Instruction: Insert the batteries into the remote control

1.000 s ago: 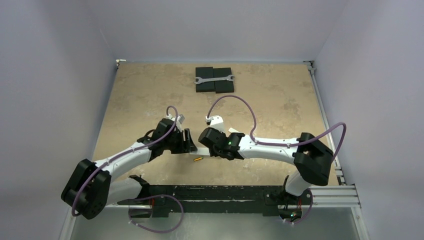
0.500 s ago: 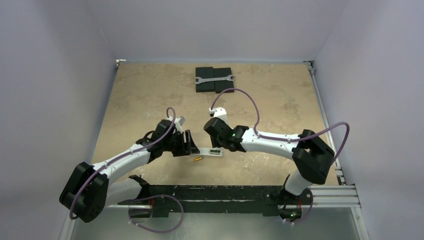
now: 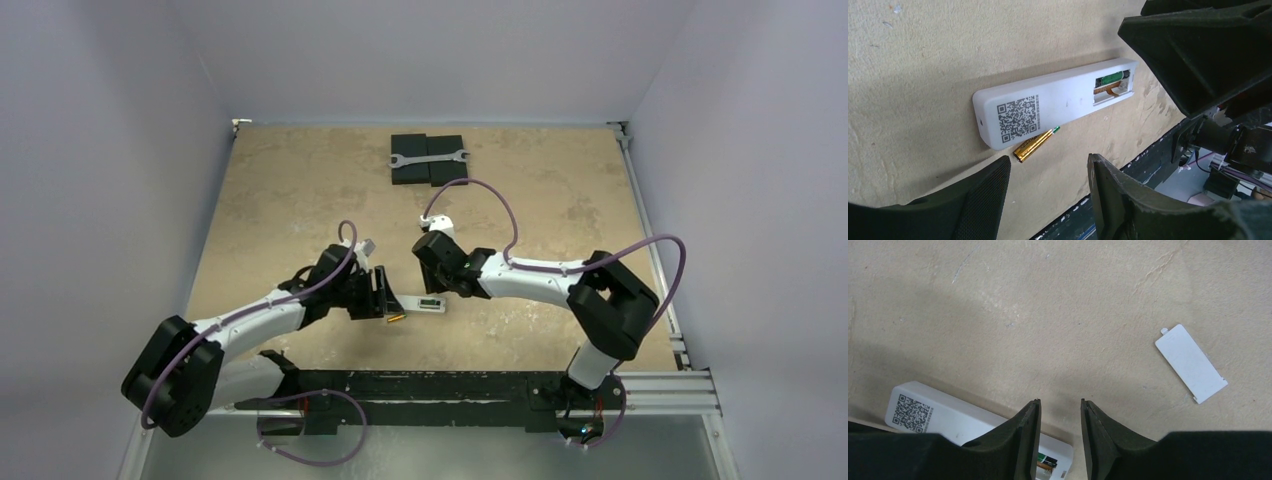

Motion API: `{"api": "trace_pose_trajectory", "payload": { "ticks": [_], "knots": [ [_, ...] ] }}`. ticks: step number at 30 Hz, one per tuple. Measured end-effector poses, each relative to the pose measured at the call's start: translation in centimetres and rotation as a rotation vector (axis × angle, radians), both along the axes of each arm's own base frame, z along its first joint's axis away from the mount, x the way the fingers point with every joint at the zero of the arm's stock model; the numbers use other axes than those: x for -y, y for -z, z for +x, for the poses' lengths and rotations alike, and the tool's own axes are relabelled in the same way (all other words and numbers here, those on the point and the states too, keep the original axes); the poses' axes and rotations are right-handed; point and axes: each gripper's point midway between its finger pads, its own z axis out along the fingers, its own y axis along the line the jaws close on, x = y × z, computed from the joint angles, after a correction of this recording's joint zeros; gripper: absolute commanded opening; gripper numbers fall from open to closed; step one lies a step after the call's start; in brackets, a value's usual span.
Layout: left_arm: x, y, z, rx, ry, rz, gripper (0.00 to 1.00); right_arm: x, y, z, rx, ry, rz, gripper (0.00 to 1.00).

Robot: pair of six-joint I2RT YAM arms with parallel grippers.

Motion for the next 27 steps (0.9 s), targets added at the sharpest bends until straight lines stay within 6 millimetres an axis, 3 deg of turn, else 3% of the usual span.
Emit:
{"api": "trace_pose_trajectory", "payload": {
  "ticks": [10, 27],
  "knots": [
    [0.1, 1.5, 0.6, -0.012, -0.011, 0.033, 0.57, -0.3, 1.7, -1.1, -0.055, -0.046, 0.021, 0.41],
    [3.6, 1.4, 4.3, 0.037, 0.017, 0.000, 0.57, -0.5, 2.3, -2.5, -0.079, -0.074, 0.102, 0.38]
  ]
}}
